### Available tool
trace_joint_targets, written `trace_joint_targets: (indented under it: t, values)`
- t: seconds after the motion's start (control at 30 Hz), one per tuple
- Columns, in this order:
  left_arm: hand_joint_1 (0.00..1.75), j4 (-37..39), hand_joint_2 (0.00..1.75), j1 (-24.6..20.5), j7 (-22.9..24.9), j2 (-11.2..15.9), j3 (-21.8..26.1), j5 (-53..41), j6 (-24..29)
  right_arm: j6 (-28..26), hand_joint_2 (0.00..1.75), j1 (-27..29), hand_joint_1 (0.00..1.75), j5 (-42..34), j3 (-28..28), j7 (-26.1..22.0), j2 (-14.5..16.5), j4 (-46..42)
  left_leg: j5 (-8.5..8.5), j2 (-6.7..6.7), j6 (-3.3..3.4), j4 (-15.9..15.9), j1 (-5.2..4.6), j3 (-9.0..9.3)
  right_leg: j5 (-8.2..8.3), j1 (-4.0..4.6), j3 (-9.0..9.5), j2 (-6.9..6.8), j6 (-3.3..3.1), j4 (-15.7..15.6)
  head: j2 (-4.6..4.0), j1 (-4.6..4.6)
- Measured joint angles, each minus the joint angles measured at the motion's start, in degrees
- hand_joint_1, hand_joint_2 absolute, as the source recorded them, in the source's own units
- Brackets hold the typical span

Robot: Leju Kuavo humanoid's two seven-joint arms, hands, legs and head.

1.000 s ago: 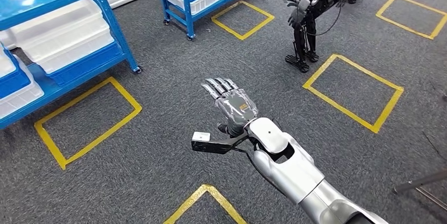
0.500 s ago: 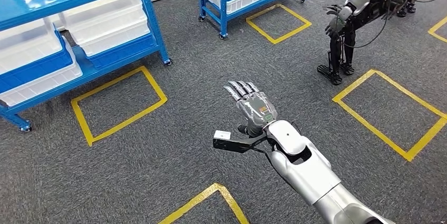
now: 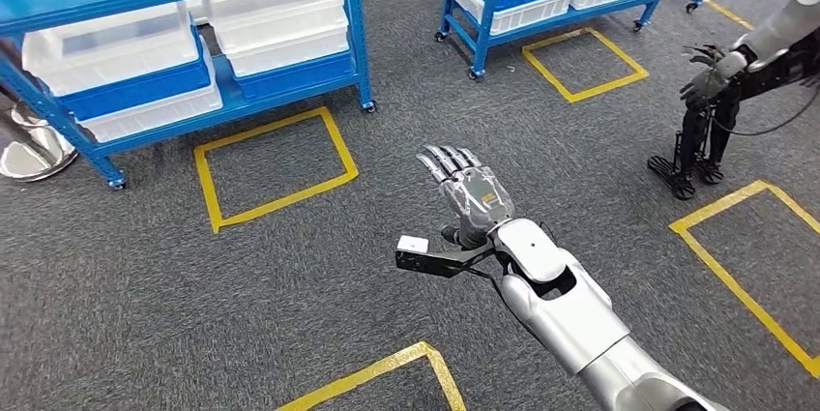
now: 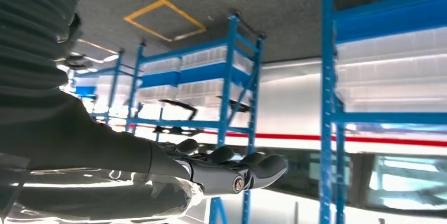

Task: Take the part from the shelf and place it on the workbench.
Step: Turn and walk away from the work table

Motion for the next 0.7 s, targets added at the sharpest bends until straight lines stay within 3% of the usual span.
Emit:
trace_joint_targets:
  t: [0.03,0.07,0.1,0.13,0.17,0.23,0.3,0.33,0.37,0.4,0.47,0.53,0.6,0.63,0.7]
  values:
    - [0.00,0.22,0.00,-0.12,-0.07,0.02,-0.01,0.01,0.04,-0.01,1.75,-0.02,0.00,-0.04,-0.03,-0.03,-0.04,0.02,0.02,-0.58,-0.30,0.10,0.05,-0.24,0.18,0.00,0.54,0.81,-0.11,-1.33,-0.01,0.00]
    - [0.00,0.43,0.00,-0.22,-0.11,0.04,-0.01,0.01,0.09,-0.01,1.75,-0.03,0.00,-0.08,-0.04,-0.07,-0.05,0.03,0.12,-1.22,-0.63,0.12,0.10,-0.43,0.01,0.08,0.72,0.74,-0.24,-1.61,-0.01,-0.01]
    - [0.00,0.57,0.00,-0.26,-0.16,0.07,0.00,0.02,0.14,-0.02,1.75,-0.05,0.00,-0.11,-0.04,-0.11,-0.03,0.03,0.20,-1.82,-0.95,0.03,0.16,-0.61,0.06,0.02,0.83,0.08,-0.45,-1.71,-0.01,0.00]
    - [0.00,0.72,0.00,-0.27,-0.22,0.10,0.00,0.04,0.20,-0.02,1.75,-0.12,0.00,-0.15,-0.04,-0.13,-0.01,0.03,0.05,-1.46,-1.27,0.24,0.11,-0.76,0.13,-0.06,1.03,-0.64,-0.73,-1.95,-0.01,-0.01]
    - [0.00,0.85,0.00,-0.30,-0.25,0.16,0.01,0.07,0.25,-0.04,1.75,-0.24,0.00,-0.18,-0.05,-0.14,0.02,0.02,-0.56,-0.39,-1.58,1.15,0.02,-1.17,0.19,-0.16,1.27,-1.39,-1.11,-2.23,0.00,-0.10]
    - [0.00,1.03,0.00,-0.43,-0.32,0.36,0.04,0.11,0.33,-0.07,1.75,-0.38,0.00,-0.25,-0.06,-0.15,0.02,0.05,-3.39,2.93,-2.09,6.38,-0.06,-3.52,0.17,-0.15,1.68,-2.98,-1.74,-2.57,-0.01,-0.28]
    - [0.00,1.27,0.00,-0.68,-0.50,0.56,0.07,0.15,0.36,-0.08,1.75,-0.34,0.00,-0.35,-0.06,-0.15,0.00,0.16,-6.19,4.40,-2.45,13.39,0.10,-6.95,-0.02,0.00,1.81,-4.63,-2.01,-2.56,-0.01,-0.34]
    - [0.00,1.38,0.00,-0.79,-0.57,0.65,0.08,0.16,0.37,-0.08,1.75,-0.31,0.00,-0.38,-0.05,-0.15,0.03,0.21,-6.34,4.62,-2.55,15.05,0.17,-7.81,-0.14,0.04,1.86,-5.48,-2.01,-2.54,-0.01,-0.34]
    - [0.00,1.48,0.00,-0.89,-0.62,0.74,0.09,0.17,0.37,-0.08,1.75,-0.30,0.00,-0.40,-0.05,-0.15,0.08,0.25,-5.43,4.85,-2.60,14.56,0.25,-7.57,-0.27,0.04,1.96,-6.28,-1.97,-2.52,-0.01,-0.34]
    - [0.00,1.57,0.00,-0.94,-0.63,0.87,0.10,0.17,0.37,-0.08,1.75,-0.32,0.00,-0.40,-0.04,-0.15,0.15,0.26,-3.64,5.32,-2.57,11.88,0.30,-6.19,-0.43,0.04,2.15,-7.03,-1.88,-2.50,0.00,-0.34]
    - [0.00,1.84,0.00,-0.92,-0.63,1.15,0.17,0.19,0.37,-0.09,1.75,-0.45,0.00,-0.40,-0.05,-0.15,0.25,0.26,-0.53,7.52,-2.25,4.04,0.04,-2.21,-0.84,0.23,2.58,-8.28,-1.50,-2.44,0.00,-0.35]
    - [0.00,2.14,0.00,-0.86,-0.68,1.38,0.25,0.23,0.37,-0.10,1.75,-0.62,0.00,-0.40,-0.05,-0.15,0.30,0.27,0.17,8.85,-1.67,0.04,-0.38,-0.32,-1.12,0.58,2.81,-9.40,-1.00,-2.44,0.00,-0.29]
    - [0.00,2.35,0.00,-0.89,-0.75,1.45,0.26,0.31,0.35,-0.11,1.75,-0.75,0.00,-0.40,-0.04,-0.15,0.45,0.27,0.17,7.85,-0.97,-0.32,-0.45,-0.28,-1.29,0.72,3.00,-10.46,-0.46,-2.56,0.00,-0.26]
    - [0.00,2.44,0.00,-0.91,-0.78,1.44,0.26,0.33,0.34,-0.11,1.75,-0.81,0.00,-0.40,-0.04,-0.15,0.55,0.27,0.31,7.18,-0.63,-0.59,-0.34,-0.19,-1.62,0.64,3.04,-9.99,-0.14,-2.29,0.00,-0.25]
    - [0.00,2.61,0.00,-1.04,-0.80,1.43,0.26,0.33,0.30,-0.13,1.75,-0.98,0.00,-0.42,-0.05,-0.15,0.67,0.28,0.64,6.11,0.05,-1.11,0.01,0.09,-3.64,0.37,1.69,-7.13,0.43,0.80,-0.01,-0.22]
